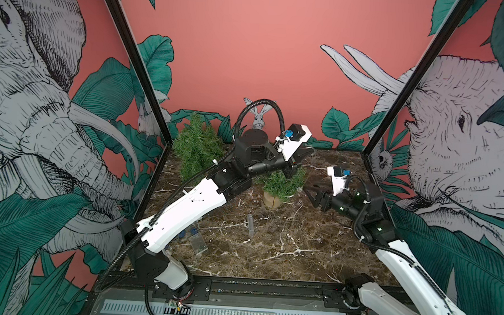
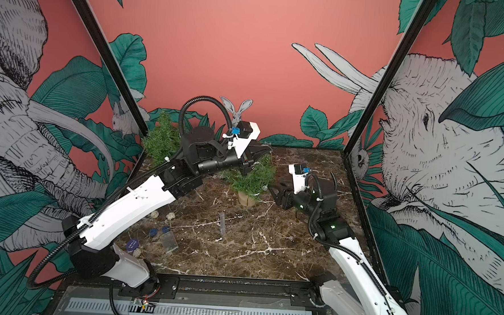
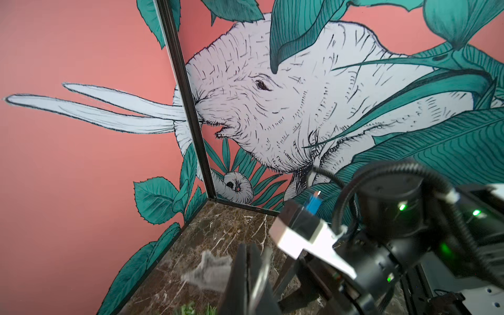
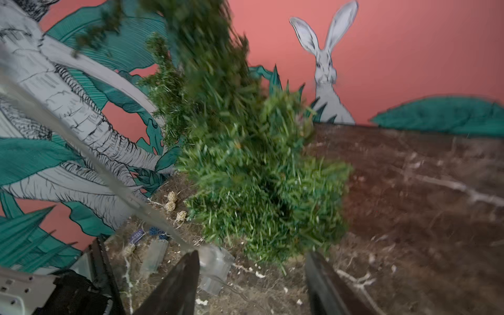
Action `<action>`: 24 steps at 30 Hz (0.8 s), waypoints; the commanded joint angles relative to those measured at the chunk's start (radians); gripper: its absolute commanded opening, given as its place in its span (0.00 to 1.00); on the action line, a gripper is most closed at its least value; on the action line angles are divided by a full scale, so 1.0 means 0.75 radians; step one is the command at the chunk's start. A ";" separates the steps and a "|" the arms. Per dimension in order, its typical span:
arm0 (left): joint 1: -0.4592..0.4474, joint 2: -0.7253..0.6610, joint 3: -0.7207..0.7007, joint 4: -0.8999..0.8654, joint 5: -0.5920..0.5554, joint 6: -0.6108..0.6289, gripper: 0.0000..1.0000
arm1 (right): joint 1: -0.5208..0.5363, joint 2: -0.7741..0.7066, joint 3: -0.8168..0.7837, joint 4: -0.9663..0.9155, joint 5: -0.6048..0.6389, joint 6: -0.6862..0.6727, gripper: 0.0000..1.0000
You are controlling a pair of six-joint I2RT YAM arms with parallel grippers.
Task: Wrap string light around the christmas tree
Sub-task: Wrap the light string around the Christmas tree.
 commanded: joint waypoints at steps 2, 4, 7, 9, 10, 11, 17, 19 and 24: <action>-0.005 -0.041 0.114 -0.099 0.025 -0.002 0.00 | 0.000 0.037 -0.164 0.249 0.137 0.066 0.70; -0.005 -0.039 0.144 -0.108 0.041 -0.019 0.00 | 0.012 0.066 -0.223 0.327 0.146 0.076 0.71; -0.008 -0.033 0.177 -0.125 0.049 -0.020 0.00 | 0.071 0.115 -0.248 0.335 0.163 0.030 0.73; -0.007 -0.025 0.198 -0.144 0.047 -0.006 0.00 | 0.117 0.141 -0.265 0.344 0.168 -0.015 0.73; -0.007 -0.023 0.207 -0.152 0.045 -0.002 0.00 | 0.133 0.148 -0.278 0.359 0.169 -0.023 0.73; -0.007 -0.017 0.218 -0.164 0.044 0.004 0.00 | 0.142 0.154 -0.303 0.399 0.149 -0.019 0.73; -0.007 0.000 0.273 -0.220 0.037 0.037 0.00 | 0.208 0.240 -0.401 0.572 0.106 0.065 0.76; -0.007 0.006 0.282 -0.230 0.032 0.043 0.00 | 0.253 0.299 -0.421 0.632 0.127 0.117 0.80; -0.007 0.021 0.288 -0.235 0.022 0.053 0.00 | 0.369 0.465 -0.468 0.919 0.240 0.321 0.90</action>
